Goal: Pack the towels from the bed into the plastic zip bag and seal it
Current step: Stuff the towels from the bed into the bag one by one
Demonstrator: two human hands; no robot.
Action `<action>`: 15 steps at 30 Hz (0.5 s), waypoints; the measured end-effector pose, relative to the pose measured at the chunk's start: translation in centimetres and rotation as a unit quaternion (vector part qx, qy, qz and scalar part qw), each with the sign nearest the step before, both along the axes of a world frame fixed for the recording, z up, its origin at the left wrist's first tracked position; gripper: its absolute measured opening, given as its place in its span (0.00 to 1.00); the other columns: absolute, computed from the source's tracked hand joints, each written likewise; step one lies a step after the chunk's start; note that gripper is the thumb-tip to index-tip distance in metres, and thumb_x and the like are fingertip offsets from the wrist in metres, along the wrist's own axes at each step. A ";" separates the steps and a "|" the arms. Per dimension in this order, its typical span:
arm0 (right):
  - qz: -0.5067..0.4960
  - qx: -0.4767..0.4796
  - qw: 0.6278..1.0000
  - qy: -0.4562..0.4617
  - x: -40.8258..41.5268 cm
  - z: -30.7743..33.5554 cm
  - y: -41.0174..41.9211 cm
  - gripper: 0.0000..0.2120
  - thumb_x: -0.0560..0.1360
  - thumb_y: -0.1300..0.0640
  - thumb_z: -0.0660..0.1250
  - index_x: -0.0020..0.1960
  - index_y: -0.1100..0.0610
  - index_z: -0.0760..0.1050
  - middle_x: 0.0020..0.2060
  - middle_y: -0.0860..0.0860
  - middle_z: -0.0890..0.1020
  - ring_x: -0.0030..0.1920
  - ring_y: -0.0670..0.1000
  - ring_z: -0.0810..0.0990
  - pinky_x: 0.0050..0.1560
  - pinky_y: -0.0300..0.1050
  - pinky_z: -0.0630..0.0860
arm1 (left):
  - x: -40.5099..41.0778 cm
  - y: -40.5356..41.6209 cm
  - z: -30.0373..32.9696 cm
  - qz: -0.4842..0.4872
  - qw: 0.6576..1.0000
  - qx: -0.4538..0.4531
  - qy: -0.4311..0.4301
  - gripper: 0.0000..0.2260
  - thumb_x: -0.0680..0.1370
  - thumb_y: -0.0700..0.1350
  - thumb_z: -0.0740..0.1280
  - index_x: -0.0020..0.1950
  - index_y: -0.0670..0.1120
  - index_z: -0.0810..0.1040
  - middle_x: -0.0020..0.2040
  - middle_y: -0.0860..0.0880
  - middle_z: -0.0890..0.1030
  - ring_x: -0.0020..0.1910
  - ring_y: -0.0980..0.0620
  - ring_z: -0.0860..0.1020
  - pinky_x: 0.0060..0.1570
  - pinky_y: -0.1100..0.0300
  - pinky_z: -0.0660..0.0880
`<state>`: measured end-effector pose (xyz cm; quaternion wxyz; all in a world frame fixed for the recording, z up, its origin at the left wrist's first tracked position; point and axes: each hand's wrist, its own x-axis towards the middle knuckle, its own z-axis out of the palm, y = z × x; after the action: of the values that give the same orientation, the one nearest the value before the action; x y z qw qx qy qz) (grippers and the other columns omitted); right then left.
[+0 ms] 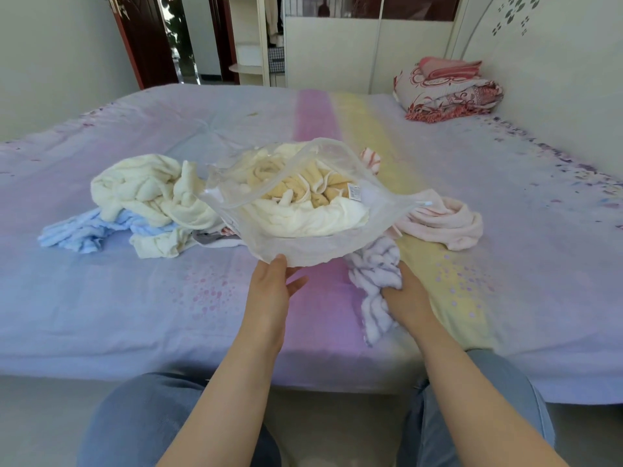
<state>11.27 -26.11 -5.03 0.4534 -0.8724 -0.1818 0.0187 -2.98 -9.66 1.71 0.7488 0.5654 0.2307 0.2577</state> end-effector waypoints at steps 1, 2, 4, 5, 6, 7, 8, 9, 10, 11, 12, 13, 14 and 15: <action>0.011 0.032 0.999 0.025 -1.2 0.9 -0.5 0.06 0.79 0.62 0.61 0.47 0.53 0.73 0.38 0.43 0.76 0.43 0.49 0.77 0.37 0.35 0.69 | -0.1 0.0 -0.1 -0.002 1.000 0.013 0.007 0.17 0.83 0.42 0.54 0.72 0.48 0.69 0.63 0.49 0.79 0.57 0.51 0.80 0.57 0.52 0.78; 0.032 0.061 0.996 0.056 -2.5 2.2 -1.1 0.09 0.79 0.62 0.61 0.46 0.50 0.73 0.40 0.43 0.77 0.42 0.46 0.76 0.37 0.31 0.70 | -0.2 -0.1 -0.1 -0.004 1.000 0.027 0.014 0.18 0.83 0.42 0.53 0.72 0.48 0.69 0.63 0.49 0.79 0.57 0.51 0.80 0.58 0.54 0.78; 0.070 0.092 0.988 0.099 -5.0 4.9 -2.2 0.12 0.80 0.64 0.60 0.47 0.46 0.72 0.42 0.43 0.77 0.44 0.45 0.76 0.40 0.29 0.71 | -0.1 -0.2 0.0 -0.008 0.998 0.056 0.032 0.19 0.82 0.39 0.53 0.72 0.47 0.70 0.63 0.50 0.78 0.57 0.50 0.79 0.56 0.57 0.78; 0.073 0.109 0.985 0.116 -6.0 6.4 -2.6 0.14 0.80 0.67 0.58 0.46 0.47 0.71 0.41 0.45 0.77 0.43 0.44 0.76 0.40 0.31 0.71 | 0.0 -0.4 0.1 -0.013 0.997 0.067 0.043 0.19 0.81 0.39 0.52 0.71 0.47 0.70 0.63 0.50 0.78 0.57 0.49 0.79 0.56 0.58 0.78; 0.069 0.141 0.978 0.135 -6.8 8.1 -2.8 0.17 0.80 0.70 0.56 0.43 0.50 0.70 0.37 0.45 0.77 0.39 0.42 0.76 0.36 0.30 0.72 | 0.1 -0.4 -0.1 -0.018 0.995 0.074 0.057 0.18 0.81 0.38 0.52 0.68 0.48 0.72 0.61 0.50 0.78 0.57 0.49 0.78 0.55 0.57 0.78; 0.066 0.190 0.969 0.145 -7.3 9.6 -2.8 0.19 0.79 0.73 0.54 0.38 0.53 0.68 0.30 0.45 0.77 0.33 0.39 0.75 0.31 0.28 0.71 | 0.2 -0.5 -0.2 -0.027 0.994 0.084 0.070 0.16 0.80 0.38 0.53 0.63 0.49 0.74 0.58 0.50 0.79 0.55 0.48 0.78 0.55 0.54 0.78; 0.073 0.250 0.956 0.135 -7.9 11.4 -2.6 0.19 0.78 0.74 0.53 0.35 0.56 0.67 0.23 0.47 0.77 0.27 0.38 0.75 0.27 0.27 0.70 | 0.2 -0.6 -0.3 -0.037 0.991 0.096 0.084 0.14 0.80 0.39 0.54 0.58 0.50 0.76 0.54 0.50 0.80 0.53 0.48 0.78 0.54 0.52 0.77; 0.093 0.316 0.937 0.117 -8.4 13.1 -2.1 0.17 0.78 0.72 0.55 0.33 0.59 0.69 0.21 0.46 0.78 0.26 0.36 0.76 0.28 0.26 0.70 | 0.2 -0.7 -0.4 -0.049 0.988 0.109 0.096 0.14 0.80 0.39 0.54 0.57 0.51 0.76 0.53 0.51 0.81 0.51 0.48 0.78 0.53 0.51 0.76; 0.134 0.373 0.914 0.091 -8.7 14.7 -1.4 0.13 0.77 0.68 0.60 0.34 0.60 0.73 0.25 0.44 0.81 0.30 0.36 0.79 0.32 0.27 0.73 | 0.1 -0.9 -0.4 -0.060 0.986 0.116 0.103 0.14 0.80 0.39 0.54 0.60 0.51 0.75 0.54 0.52 0.81 0.52 0.49 0.79 0.55 0.51 0.77; 0.176 0.396 0.900 0.042 -8.3 15.5 -0.7 0.07 0.74 0.64 0.65 0.39 0.57 0.78 0.33 0.43 0.84 0.37 0.37 0.81 0.39 0.31 0.76 | 0.1 -1.1 -0.4 -0.066 0.985 0.115 0.107 0.16 0.81 0.39 0.53 0.63 0.51 0.73 0.56 0.52 0.81 0.53 0.49 0.80 0.57 0.50 0.77; 0.187 0.381 0.905 -0.027 -7.7 16.0 0.4 0.07 0.73 0.63 0.67 0.45 0.52 0.79 0.40 0.43 0.84 0.44 0.39 0.81 0.46 0.34 0.77 | -0.1 -1.3 -0.2 -0.070 0.986 0.108 0.108 0.17 0.81 0.39 0.52 0.66 0.49 0.71 0.58 0.51 0.80 0.53 0.50 0.81 0.58 0.50 0.77; 0.178 0.331 0.921 -0.102 -6.7 15.8 1.5 0.11 0.73 0.63 0.65 0.48 0.48 0.76 0.43 0.43 0.83 0.46 0.38 0.80 0.49 0.35 0.77 | -0.2 -1.4 0.0 -0.072 0.987 0.100 0.105 0.18 0.81 0.38 0.51 0.67 0.48 0.70 0.60 0.49 0.80 0.52 0.51 0.81 0.58 0.51 0.77; 0.159 0.259 0.939 -0.160 -5.8 15.2 2.6 0.11 0.72 0.62 0.63 0.50 0.47 0.74 0.43 0.42 0.80 0.45 0.37 0.79 0.47 0.36 0.76 | -0.4 -1.3 0.0 -0.071 0.988 0.094 0.101 0.19 0.81 0.38 0.51 0.69 0.47 0.69 0.61 0.48 0.80 0.52 0.52 0.82 0.58 0.51 0.78; 0.146 0.153 0.955 -0.207 -4.7 14.3 3.8 0.12 0.71 0.60 0.61 0.51 0.48 0.73 0.43 0.43 0.79 0.44 0.40 0.79 0.45 0.39 0.77 | -0.5 -1.2 0.1 -0.071 0.989 0.092 0.094 0.19 0.81 0.38 0.50 0.70 0.47 0.68 0.61 0.47 0.80 0.51 0.53 0.83 0.57 0.52 0.78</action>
<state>6.53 -22.26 9.25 0.5266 -0.7411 -0.3973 -0.1246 -3.52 -10.85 1.86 0.6851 0.6684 0.2349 0.1698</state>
